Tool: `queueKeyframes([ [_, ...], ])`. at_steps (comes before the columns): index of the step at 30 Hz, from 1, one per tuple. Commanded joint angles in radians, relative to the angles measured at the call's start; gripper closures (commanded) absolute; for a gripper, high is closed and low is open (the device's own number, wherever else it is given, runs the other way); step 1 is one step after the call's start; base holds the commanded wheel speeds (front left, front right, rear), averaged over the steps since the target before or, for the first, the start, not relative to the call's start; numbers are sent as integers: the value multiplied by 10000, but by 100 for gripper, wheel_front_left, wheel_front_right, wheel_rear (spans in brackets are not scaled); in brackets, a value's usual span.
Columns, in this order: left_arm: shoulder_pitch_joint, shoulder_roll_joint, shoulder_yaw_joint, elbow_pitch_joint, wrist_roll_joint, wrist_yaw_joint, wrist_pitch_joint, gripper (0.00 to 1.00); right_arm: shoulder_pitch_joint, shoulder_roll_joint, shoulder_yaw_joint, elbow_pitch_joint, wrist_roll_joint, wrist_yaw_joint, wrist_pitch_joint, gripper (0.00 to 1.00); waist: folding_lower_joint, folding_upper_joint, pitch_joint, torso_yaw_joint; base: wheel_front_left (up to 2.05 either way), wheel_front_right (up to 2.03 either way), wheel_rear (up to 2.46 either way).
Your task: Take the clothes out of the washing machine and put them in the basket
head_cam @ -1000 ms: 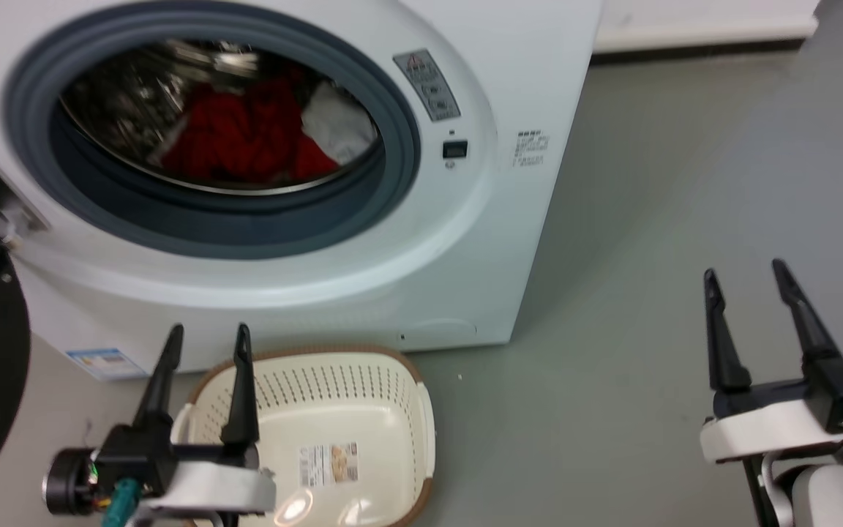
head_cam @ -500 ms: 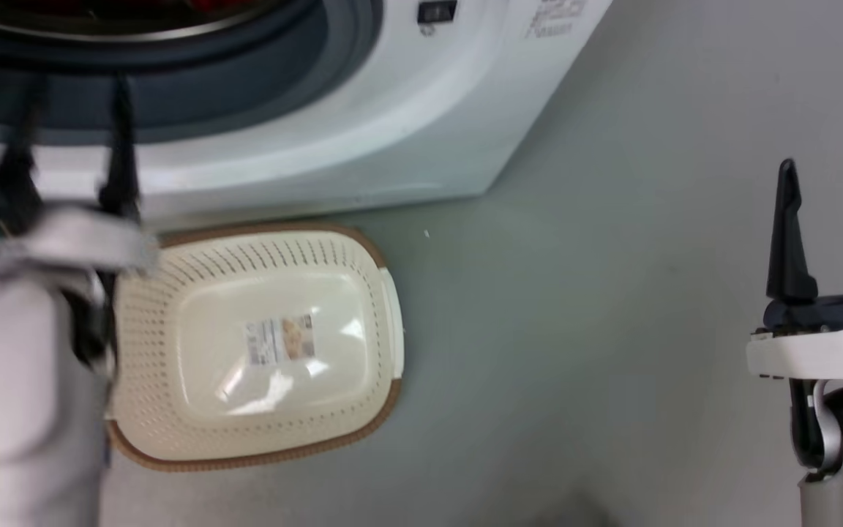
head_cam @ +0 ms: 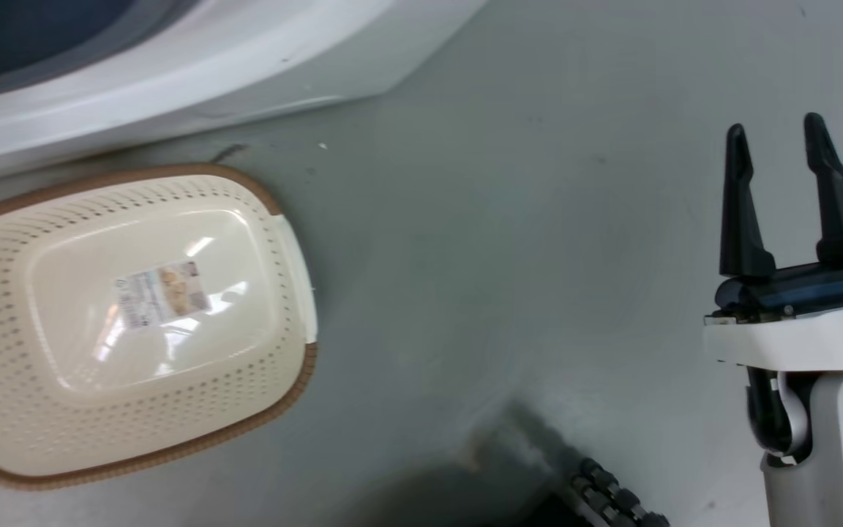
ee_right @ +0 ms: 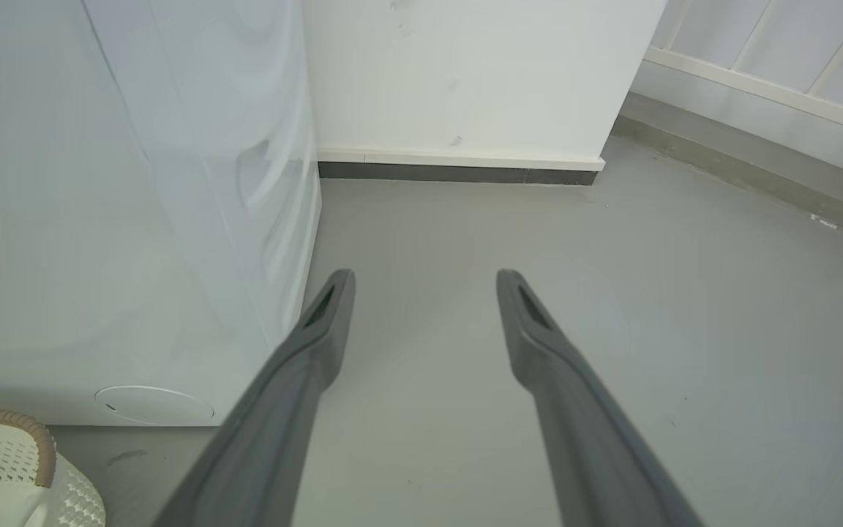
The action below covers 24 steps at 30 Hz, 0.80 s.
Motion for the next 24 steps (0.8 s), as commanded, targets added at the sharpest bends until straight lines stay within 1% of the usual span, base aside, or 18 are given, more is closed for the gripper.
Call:
queueKeyframes([
  [1,-628,255,-356,166,-107,16,361,0,-142,39,149,-94,140,-14,-23,0,-3,0,614,-604,0,0,0],
  [6,-2442,1116,-1837,947,-663,16,2216,0,12,42,692,-343,469,-14,-25,0,-3,0,1018,-1195,0,0,0],
  [10,-3453,1296,-2680,1481,-1091,14,3527,0,336,37,771,-524,587,-14,-25,0,-3,0,1157,-1348,0,0,0],
  [13,-4036,1396,-2948,2077,-1408,15,4282,0,489,38,852,-646,627,-14,-25,0,-3,0,1257,-1428,0,0,0],
  [17,-4570,1459,-3382,2656,-1577,15,4923,0,753,34,888,-813,648,-14,-25,0,-3,0,1385,-1471,0,0,0],
  [24,-4899,1604,-3936,3418,-1896,14,5398,0,970,36,899,-1137,607,-14,-24,0,-3,0,1599,-1426,4,4,4],
])
